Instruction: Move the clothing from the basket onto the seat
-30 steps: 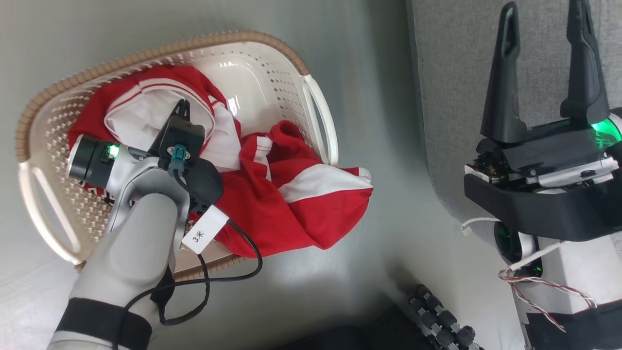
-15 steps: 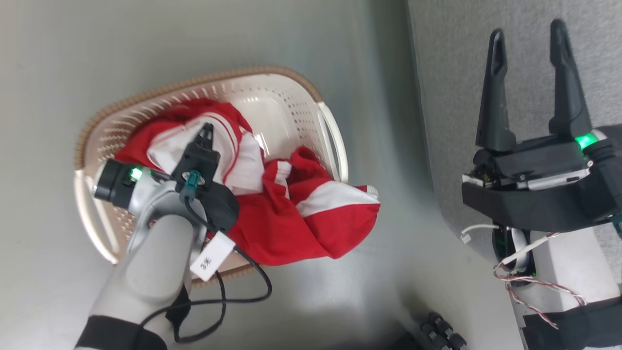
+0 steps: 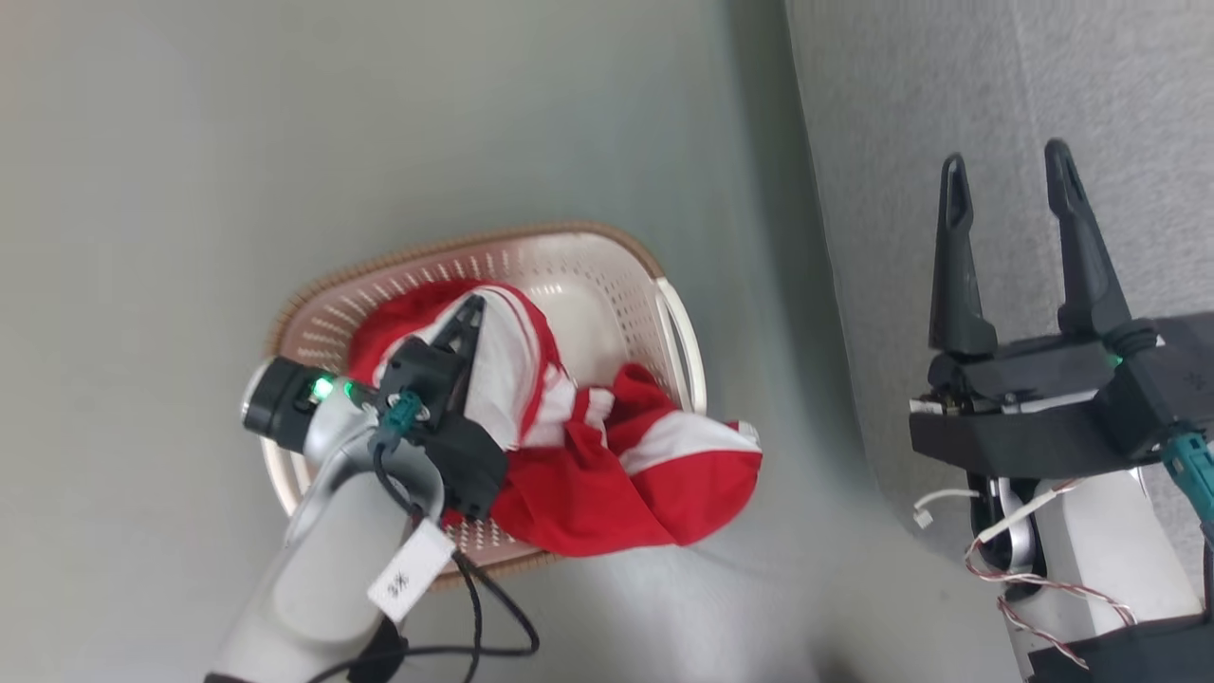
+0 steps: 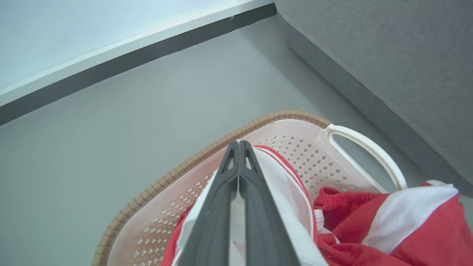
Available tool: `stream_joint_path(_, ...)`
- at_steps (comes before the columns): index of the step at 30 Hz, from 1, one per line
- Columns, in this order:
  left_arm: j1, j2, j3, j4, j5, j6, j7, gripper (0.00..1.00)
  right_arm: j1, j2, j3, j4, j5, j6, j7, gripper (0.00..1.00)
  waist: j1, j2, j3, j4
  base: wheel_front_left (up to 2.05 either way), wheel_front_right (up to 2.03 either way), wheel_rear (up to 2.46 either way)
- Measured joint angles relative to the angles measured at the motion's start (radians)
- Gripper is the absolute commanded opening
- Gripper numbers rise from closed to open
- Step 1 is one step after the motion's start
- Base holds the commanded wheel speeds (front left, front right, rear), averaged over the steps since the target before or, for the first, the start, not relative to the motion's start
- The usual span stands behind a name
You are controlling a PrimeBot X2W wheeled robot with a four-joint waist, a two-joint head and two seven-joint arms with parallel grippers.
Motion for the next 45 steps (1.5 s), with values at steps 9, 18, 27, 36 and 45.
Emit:
stream_joint_path(9, 0.120, -0.001, -0.023, -0.151, -0.055, -0.047, 0.000, 0.00, 0.067, -0.013, -0.019, 0.030, 0.000, 0.008, 0.000, 1.00, 0.0000, 0.0000, -0.147, 0.037, 0.00, 0.00, 0.00)
stream_joint_path(18, 0.239, -0.001, -0.042, -0.262, -0.077, -0.049, 0.000, 0.00, 0.135, -0.012, -0.018, 0.061, 0.000, 0.017, 0.000, 1.00, -0.0001, -0.0001, -0.283, 0.060, 0.00, 0.00, 0.00)
stream_joint_path(27, 0.342, 0.000, -0.058, -0.336, -0.130, -0.038, 0.000, 0.45, 0.209, -0.011, -0.014, 0.091, 0.001, 0.026, 0.000, 1.00, -0.0001, -0.0001, -0.420, 0.072, 0.00, 0.00, 0.00)
stream_joint_path(36, 0.397, 0.001, -0.072, -0.428, -0.176, 0.007, 0.000, 1.00, 0.281, -0.012, -0.010, 0.056, 0.001, 0.035, 0.000, 1.00, -0.0001, -0.0002, -0.533, 0.072, 0.00, 0.00, 0.00)
stream_joint_path(45, 0.423, 0.003, -0.034, -0.472, -0.189, 0.037, 0.000, 1.00, 0.299, -0.012, -0.019, 0.040, 0.001, 0.035, 0.000, 1.00, 0.0002, -0.0001, -0.569, 0.061, 0.00, 0.00, 0.00)
